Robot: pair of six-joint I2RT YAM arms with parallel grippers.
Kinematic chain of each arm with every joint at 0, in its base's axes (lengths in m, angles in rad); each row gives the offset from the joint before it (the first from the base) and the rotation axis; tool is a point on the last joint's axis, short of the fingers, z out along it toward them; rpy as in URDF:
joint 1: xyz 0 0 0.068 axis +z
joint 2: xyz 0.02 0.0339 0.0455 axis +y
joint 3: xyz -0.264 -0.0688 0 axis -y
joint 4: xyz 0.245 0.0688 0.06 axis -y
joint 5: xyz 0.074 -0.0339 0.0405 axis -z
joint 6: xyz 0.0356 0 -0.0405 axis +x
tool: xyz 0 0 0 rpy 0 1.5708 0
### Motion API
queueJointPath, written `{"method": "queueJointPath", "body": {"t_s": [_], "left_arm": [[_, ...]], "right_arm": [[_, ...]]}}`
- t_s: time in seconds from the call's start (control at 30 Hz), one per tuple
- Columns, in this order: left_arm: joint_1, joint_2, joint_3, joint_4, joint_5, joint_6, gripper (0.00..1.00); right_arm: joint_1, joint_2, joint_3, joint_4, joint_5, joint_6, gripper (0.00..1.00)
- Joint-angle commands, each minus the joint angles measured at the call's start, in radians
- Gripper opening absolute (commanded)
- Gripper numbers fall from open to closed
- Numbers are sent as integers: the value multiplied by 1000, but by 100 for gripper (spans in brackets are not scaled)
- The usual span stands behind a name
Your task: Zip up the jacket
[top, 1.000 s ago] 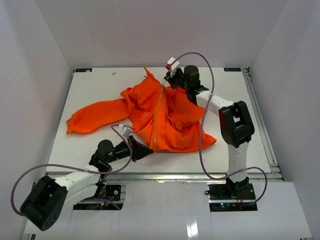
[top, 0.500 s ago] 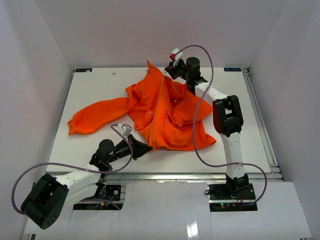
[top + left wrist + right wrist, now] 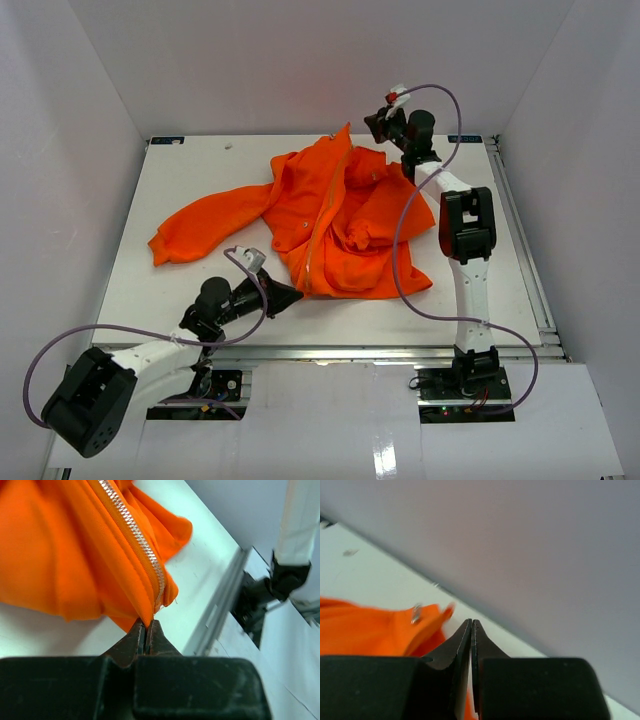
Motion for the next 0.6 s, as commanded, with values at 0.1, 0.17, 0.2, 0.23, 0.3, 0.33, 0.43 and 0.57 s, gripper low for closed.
{"method": "queueJointPath", "body": {"t_s": [0.1, 0.17, 0.2, 0.23, 0.3, 0.33, 0.43, 0.57], "left_arm": [[-28, -95, -105, -110, 124, 3, 0], [-28, -149, -112, -134, 77, -5, 0], [-28, -162, -110, -161, 15, -9, 0], [-28, -174, -103, -201, -24, -19, 0], [-27, -184, -71, -284, -163, -36, 14], [-27, -179, -41, -298, -197, -33, 37], [-28, -179, 29, -328, -235, -37, 65], [-28, -235, 59, -346, -319, -79, 98]], "right_arm": [[-193, -24, -1, 351, 218, 104, 8], [-232, -24, 4, 361, 207, 131, 8], [-243, -24, 7, 361, 185, 139, 8], [-245, -26, 5, 358, 173, 146, 8], [-246, -33, -9, 351, 86, 171, 8], [-245, -39, -26, 363, 43, 204, 8], [-240, -69, -109, 434, -63, 328, 8], [-214, -142, -256, 477, -156, 458, 26]]}}
